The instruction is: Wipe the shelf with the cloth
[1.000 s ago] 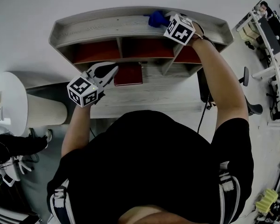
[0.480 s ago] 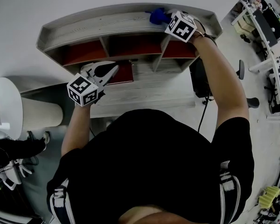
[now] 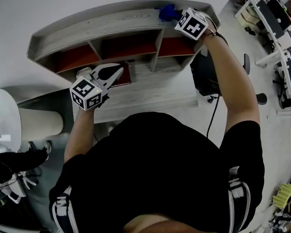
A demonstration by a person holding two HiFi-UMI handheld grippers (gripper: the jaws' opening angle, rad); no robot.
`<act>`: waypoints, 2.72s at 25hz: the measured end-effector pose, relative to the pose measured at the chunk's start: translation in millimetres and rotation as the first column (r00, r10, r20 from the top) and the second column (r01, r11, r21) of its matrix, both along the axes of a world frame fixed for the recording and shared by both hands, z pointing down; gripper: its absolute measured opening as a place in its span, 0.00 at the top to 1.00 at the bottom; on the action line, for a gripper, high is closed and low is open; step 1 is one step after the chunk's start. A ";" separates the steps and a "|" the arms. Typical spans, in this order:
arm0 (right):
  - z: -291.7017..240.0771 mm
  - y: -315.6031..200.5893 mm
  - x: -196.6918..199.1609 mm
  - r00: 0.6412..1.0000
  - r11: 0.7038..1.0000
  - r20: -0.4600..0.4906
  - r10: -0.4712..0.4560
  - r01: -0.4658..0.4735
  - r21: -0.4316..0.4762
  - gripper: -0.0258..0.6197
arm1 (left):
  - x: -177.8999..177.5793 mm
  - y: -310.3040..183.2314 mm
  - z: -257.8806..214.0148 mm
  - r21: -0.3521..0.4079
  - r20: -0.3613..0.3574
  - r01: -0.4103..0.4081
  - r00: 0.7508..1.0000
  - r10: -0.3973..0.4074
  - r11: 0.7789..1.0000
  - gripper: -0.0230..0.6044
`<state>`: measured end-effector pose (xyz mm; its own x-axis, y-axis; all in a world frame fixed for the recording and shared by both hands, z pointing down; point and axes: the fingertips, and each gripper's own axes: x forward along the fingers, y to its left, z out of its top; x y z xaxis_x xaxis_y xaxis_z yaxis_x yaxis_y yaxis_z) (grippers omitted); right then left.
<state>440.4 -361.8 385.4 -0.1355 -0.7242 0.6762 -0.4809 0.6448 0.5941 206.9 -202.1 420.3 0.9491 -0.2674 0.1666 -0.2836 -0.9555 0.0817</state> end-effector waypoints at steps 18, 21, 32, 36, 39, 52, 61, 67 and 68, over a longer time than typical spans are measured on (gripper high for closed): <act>-0.9 3.4 69.0 0.991 0.991 -0.032 0.132 -0.133 -0.016 0.87 | 33.0 -0.3 5.8 -0.005 -0.010 -0.037 0.999 0.037 0.999 0.94; -0.8 3.3 71.1 0.989 0.989 -0.027 0.145 -0.145 -0.018 0.87 | 33.7 -1.0 7.5 -0.008 -0.009 -0.034 0.999 0.034 0.999 0.94; 0.7 1.6 71.2 0.989 0.989 -0.007 0.146 -0.146 -0.016 0.87 | 33.7 -0.6 12.2 -0.017 -0.007 -0.032 0.999 0.032 0.999 0.94; -0.6 3.3 70.9 0.988 0.988 -0.020 0.154 -0.154 -0.013 0.87 | 32.0 -0.4 13.9 -0.020 -0.007 -0.030 1.000 0.030 0.999 0.94; 0.0 3.5 71.1 0.987 0.987 -0.024 0.161 -0.161 -0.012 0.87 | 29.5 1.1 15.9 -0.023 -0.005 -0.032 0.999 0.031 0.999 0.94; -2.2 -5.3 52.9 0.981 0.989 -0.121 0.150 -0.149 0.022 0.87 | -1.9 -2.7 17.0 -0.026 -0.016 -0.002 1.000 0.001 1.000 0.94; -1.3 -12.2 20.8 0.982 0.992 -0.141 0.121 -0.122 0.002 0.87 | -38.0 -7.4 18.7 -0.032 -0.023 0.031 0.999 -0.031 0.999 0.94; -2.3 -20.1 -9.9 0.986 0.995 -0.135 0.100 -0.101 -0.005 0.87 | -61.2 -10.7 16.9 -0.033 -0.026 0.045 0.999 -0.046 0.998 0.94; -2.7 -21.6 -15.9 0.987 0.995 -0.133 0.095 -0.096 -0.005 0.87 | -65.8 -11.3 16.5 -0.032 -0.026 0.047 0.999 -0.048 0.998 0.94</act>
<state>424.6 -383.4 382.7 0.0252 -0.7218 0.6916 -0.4584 0.6065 0.6496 141.1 -213.4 436.8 0.9395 -0.3074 0.1509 -0.3260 -0.9377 0.1199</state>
